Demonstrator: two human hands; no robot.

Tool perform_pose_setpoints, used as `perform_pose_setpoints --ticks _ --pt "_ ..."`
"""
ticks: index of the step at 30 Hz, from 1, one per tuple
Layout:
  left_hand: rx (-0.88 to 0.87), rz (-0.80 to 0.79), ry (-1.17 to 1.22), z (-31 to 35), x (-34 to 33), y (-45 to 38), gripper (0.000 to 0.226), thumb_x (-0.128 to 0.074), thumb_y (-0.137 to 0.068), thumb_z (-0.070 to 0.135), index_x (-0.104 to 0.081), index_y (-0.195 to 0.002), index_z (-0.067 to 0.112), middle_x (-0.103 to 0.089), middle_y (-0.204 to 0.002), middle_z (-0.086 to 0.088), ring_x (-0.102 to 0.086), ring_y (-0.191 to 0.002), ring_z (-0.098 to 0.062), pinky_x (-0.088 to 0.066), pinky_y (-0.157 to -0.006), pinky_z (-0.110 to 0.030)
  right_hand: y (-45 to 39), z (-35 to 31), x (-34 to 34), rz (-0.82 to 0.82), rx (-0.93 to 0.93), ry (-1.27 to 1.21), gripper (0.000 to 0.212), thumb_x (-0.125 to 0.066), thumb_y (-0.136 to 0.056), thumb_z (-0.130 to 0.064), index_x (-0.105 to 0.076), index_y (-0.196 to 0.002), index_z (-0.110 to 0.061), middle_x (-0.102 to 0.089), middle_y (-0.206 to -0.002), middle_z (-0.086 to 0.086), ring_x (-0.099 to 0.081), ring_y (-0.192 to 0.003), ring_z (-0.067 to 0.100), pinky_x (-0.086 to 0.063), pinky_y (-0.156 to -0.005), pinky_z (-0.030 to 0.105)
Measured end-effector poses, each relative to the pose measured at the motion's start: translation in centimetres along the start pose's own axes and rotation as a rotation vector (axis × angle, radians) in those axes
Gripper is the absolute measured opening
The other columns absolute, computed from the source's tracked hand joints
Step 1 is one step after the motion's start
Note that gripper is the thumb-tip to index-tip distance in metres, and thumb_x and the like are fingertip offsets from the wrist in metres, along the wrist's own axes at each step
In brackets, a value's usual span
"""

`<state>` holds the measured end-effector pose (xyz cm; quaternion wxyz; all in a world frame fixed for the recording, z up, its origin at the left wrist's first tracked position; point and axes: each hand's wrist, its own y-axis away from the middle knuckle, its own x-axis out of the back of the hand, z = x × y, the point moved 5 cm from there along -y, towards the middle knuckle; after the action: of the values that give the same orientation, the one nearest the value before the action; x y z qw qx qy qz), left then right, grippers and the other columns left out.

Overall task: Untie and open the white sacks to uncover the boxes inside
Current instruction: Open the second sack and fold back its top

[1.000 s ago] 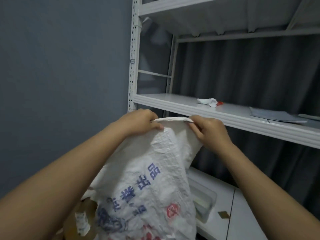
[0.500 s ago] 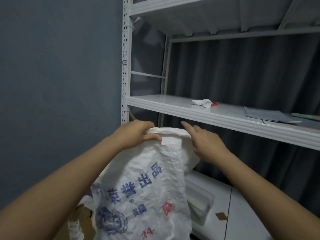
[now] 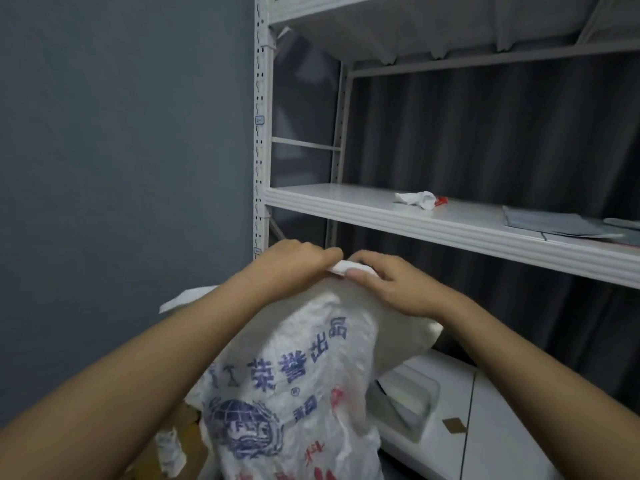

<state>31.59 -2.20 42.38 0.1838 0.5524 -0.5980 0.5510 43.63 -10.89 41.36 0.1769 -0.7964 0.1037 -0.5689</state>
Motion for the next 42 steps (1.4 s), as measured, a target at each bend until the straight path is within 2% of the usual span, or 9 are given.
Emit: perform_pose_setpoints --ticks 4,9,13,18,21,32,35,38,42 --pt "0.17 -0.241 0.506 -1.1 -0.5 0.5 0.036 -0.057 -0.085 0.056 -0.058 -0.086 0.02 -0.056 -0.072 0.009 -0.055 -0.073 -0.015 -0.041 -0.063 -0.031 0.2 -0.1 0.8 0.359 0.199 0.693 0.008 -0.046 -0.087 -0.022 -0.052 -0.089 -0.016 -0.06 -0.066 0.003 -0.059 -0.057 0.027 -0.03 -0.04 0.027" --pt "0.038 0.018 -0.08 0.0 0.2 0.9 0.023 -0.039 -0.099 0.038 -0.048 -0.11 0.02 -0.061 -0.099 -0.001 -0.062 -0.087 -0.028 -0.038 -0.062 -0.032 0.2 -0.8 0.2 0.04 0.145 0.209 0.036 -0.046 -0.098 -0.036 -0.047 -0.134 -0.035 -0.063 -0.123 -0.008 -0.059 -0.107 0.014 -0.049 -0.086 0.037" --pt "0.062 -0.12 0.263 -0.6 -0.4 1.3 0.066 -0.038 -0.075 0.076 -0.054 -0.103 0.019 -0.064 -0.091 0.003 -0.062 -0.085 -0.021 -0.045 -0.065 -0.037 0.7 -0.9 0.2 0.146 0.195 0.782 0.061 -0.055 -0.089 -0.009 -0.037 -0.146 -0.021 -0.063 -0.105 0.009 -0.063 -0.077 0.028 -0.028 -0.045 0.029" --pt "-0.076 0.043 -0.078 1.4 1.1 1.4 0.047 -0.029 -0.093 0.059 -0.048 -0.107 0.019 -0.063 -0.094 -0.001 -0.062 -0.088 -0.027 -0.033 -0.061 -0.029 1.5 -1.3 -0.6 0.038 0.384 0.371 0.033 -0.041 -0.099 -0.044 -0.058 -0.123 -0.028 -0.065 -0.114 -0.008 -0.059 -0.095 0.007 -0.046 -0.085 0.029" --pt "-0.058 -0.124 0.019 1.4 0.5 1.2 0.043 -0.04 -0.093 0.058 -0.05 -0.106 0.019 -0.063 -0.091 -0.001 -0.061 -0.083 -0.024 -0.038 -0.062 -0.031 1.6 -0.5 -0.2 0.029 0.207 0.392 0.016 -0.053 -0.097 -0.028 -0.056 -0.086 -0.017 -0.06 -0.075 -0.004 -0.056 -0.068 0.018 -0.042 -0.059 0.034" --pt "0.05 -0.254 0.477 0.3 1.0 0.8 0.034 -0.056 -0.086 0.056 -0.066 -0.084 0.024 -0.064 -0.073 0.006 -0.058 -0.067 -0.013 -0.046 -0.063 -0.033 2.6 -0.6 0.1 0.089 0.173 0.736 0.054 -0.075 -0.065 -0.014 -0.061 -0.117 -0.016 -0.064 -0.072 0.001 -0.058 -0.051 0.021 -0.016 -0.038 0.022" --pt "0.028 -0.242 0.337 0.4 1.0 0.7 0.027 -0.049 -0.095 0.043 -0.064 -0.095 0.02 -0.065 -0.082 -0.001 -0.062 -0.076 -0.019 -0.041 -0.064 -0.031 3.0 -1.7 0.1 0.08 0.163 0.299 0.063 -0.055 -0.087 -0.026 -0.032 -0.144 -0.036 -0.064 -0.116 -0.002 -0.061 -0.093 0.017 -0.047 -0.064 0.031" --pt "-0.052 -0.088 -0.063 1.6 1.3 0.7 0.026 -0.041 -0.099 0.038 -0.05 -0.116 0.021 -0.065 -0.099 -0.006 -0.062 -0.09 -0.029 -0.039 -0.064 -0.032 2.6 -1.7 -0.5 0.008 0.087 0.276 0.046 -0.052 -0.094 -0.025 -0.038 -0.137 -0.029 -0.066 -0.09 0.007 -0.062 -0.076 0.024 -0.047 -0.061 0.036" --pt "0.001 -0.305 0.351 0.3 0.8 1.4 0.037 -0.048 -0.091 0.055 -0.06 -0.105 0.023 -0.064 -0.089 0.004 -0.06 -0.084 -0.018 -0.049 -0.072 -0.035 3.1 -1.3 -0.6 0.17 0.206 0.692 0.045 -0.054 -0.079 -0.022 -0.047 -0.124 -0.017 -0.062 -0.072 0.003 -0.06 -0.056 0.025 -0.029 -0.04 0.025"
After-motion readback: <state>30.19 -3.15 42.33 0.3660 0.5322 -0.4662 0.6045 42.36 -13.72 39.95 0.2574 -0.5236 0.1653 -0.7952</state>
